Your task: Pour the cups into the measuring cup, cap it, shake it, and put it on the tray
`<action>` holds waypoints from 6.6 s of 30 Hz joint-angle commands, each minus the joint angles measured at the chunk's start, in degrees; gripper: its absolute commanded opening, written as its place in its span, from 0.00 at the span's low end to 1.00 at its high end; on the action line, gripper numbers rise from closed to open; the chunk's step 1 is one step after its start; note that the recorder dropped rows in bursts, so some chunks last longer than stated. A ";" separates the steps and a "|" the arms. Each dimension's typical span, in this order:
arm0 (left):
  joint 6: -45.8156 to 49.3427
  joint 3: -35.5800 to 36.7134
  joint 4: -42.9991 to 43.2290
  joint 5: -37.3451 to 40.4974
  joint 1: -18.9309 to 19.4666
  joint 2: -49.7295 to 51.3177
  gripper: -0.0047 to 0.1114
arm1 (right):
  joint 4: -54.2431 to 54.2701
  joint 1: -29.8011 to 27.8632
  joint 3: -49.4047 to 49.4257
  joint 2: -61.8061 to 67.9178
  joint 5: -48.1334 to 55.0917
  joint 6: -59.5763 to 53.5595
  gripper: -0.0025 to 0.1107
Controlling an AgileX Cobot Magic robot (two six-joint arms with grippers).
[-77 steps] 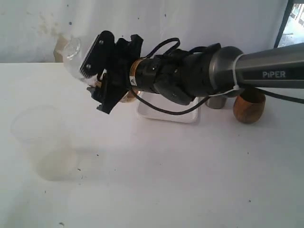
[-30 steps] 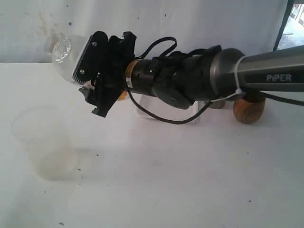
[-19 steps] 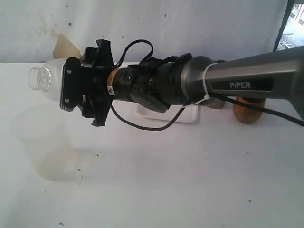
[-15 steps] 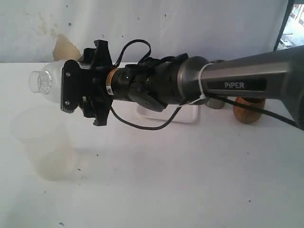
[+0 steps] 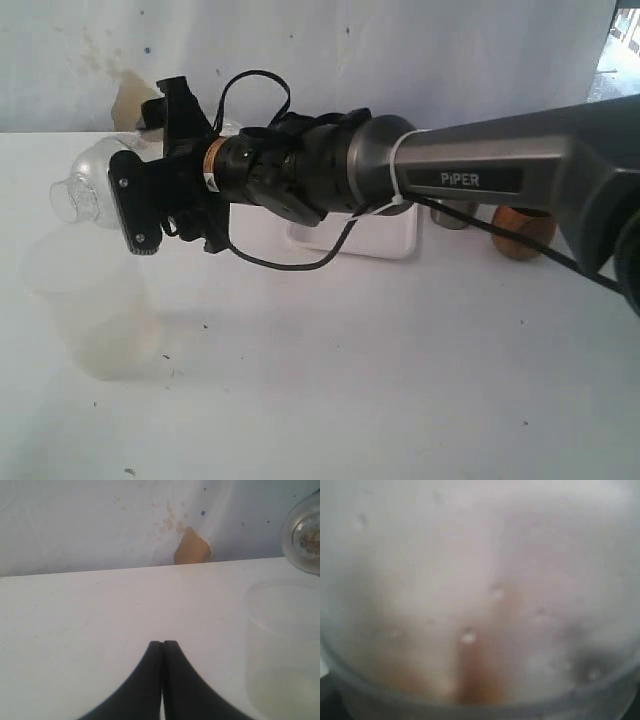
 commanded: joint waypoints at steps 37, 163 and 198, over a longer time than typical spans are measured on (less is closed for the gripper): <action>-0.11 0.00 -0.43 -0.23 -0.12 0.12 0.04 | 0.43 0.80 -2.08 0.01 -6.51 -29.01 0.02; -0.11 0.00 -0.43 -0.23 -0.12 0.12 0.04 | 8.77 -0.85 -7.72 0.01 -18.98 -56.02 0.02; -0.11 0.00 -0.43 -0.23 -0.12 0.12 0.04 | 8.07 -0.48 -7.72 0.01 -22.28 -63.27 0.02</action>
